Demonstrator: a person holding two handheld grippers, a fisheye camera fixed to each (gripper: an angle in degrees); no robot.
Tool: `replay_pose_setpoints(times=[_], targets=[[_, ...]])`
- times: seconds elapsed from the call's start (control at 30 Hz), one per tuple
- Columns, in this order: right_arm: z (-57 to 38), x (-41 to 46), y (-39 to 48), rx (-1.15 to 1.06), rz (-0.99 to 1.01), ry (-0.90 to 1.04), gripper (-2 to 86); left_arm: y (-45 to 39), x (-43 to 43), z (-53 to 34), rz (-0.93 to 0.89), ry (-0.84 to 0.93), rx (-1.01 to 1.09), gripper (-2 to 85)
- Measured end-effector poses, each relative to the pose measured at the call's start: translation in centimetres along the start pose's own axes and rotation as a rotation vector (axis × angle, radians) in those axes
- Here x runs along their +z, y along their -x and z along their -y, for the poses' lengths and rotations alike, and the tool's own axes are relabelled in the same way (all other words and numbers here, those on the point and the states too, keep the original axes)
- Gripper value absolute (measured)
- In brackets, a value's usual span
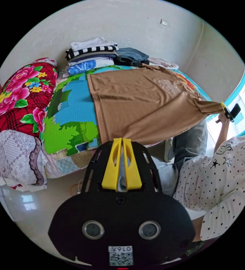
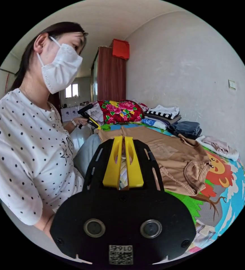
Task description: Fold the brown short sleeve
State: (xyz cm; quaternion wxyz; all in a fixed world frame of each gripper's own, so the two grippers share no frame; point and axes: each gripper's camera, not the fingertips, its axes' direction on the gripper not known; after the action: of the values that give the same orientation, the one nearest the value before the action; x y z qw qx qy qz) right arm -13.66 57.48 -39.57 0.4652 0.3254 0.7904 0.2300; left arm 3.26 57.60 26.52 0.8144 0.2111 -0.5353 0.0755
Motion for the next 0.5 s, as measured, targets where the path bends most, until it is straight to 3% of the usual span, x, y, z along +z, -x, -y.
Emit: replay_pose_setpoints(times=[0.27,0.5], targets=[[0.6,0.2,2.2,-0.106,-0.078,0.174,0.1,-1.8,0.1,1.7,-0.008,0.02,0.001,-1.0],[7.8,2.7,-5.7,0.127,-0.245,0.045,-0.3,-1.2,-2.3,7.9,-0.006,-0.149,-0.148,-1.0]])
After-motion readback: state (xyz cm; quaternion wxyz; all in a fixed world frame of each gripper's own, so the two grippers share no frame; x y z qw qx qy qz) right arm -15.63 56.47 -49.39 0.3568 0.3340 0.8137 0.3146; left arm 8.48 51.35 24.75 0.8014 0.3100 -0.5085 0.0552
